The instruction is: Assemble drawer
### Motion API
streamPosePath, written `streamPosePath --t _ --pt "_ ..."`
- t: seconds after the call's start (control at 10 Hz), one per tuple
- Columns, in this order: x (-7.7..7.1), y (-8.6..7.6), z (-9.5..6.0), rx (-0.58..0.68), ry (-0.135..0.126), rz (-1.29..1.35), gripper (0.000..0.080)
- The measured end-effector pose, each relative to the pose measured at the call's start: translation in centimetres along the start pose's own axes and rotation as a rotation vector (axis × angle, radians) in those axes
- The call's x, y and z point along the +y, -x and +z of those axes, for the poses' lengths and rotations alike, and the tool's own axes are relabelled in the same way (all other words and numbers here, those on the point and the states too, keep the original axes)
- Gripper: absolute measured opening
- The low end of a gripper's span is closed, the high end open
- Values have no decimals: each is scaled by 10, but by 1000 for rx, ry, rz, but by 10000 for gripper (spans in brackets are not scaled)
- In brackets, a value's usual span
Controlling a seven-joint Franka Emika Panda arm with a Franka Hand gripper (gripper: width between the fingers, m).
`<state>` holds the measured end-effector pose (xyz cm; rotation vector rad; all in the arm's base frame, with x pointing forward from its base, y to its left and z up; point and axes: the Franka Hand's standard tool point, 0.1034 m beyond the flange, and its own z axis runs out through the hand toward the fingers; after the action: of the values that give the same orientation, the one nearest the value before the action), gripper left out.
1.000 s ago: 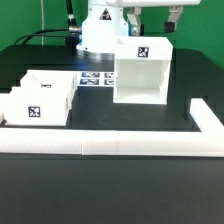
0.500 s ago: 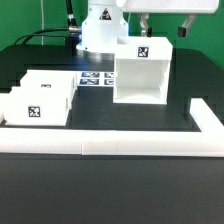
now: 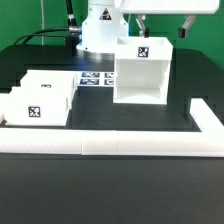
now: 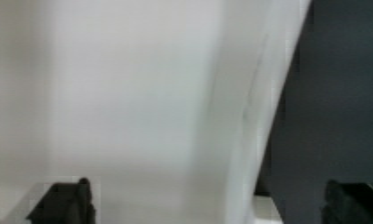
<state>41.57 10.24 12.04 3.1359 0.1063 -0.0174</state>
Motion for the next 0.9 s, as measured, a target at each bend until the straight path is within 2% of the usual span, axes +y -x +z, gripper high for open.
streamPosePath --t 0.2,0.5,0.6,0.7,0.8,0.9 --pt "-6 7 13 -5 -18 85 650" --pt "-16 9 23 -10 -22 114 650" --pt "-16 7 22 -7 -24 117 551" --pt "-16 7 22 -7 -24 117 551" --pt "-16 7 22 -7 -24 117 368" --pt "-16 7 22 -7 -24 117 231"
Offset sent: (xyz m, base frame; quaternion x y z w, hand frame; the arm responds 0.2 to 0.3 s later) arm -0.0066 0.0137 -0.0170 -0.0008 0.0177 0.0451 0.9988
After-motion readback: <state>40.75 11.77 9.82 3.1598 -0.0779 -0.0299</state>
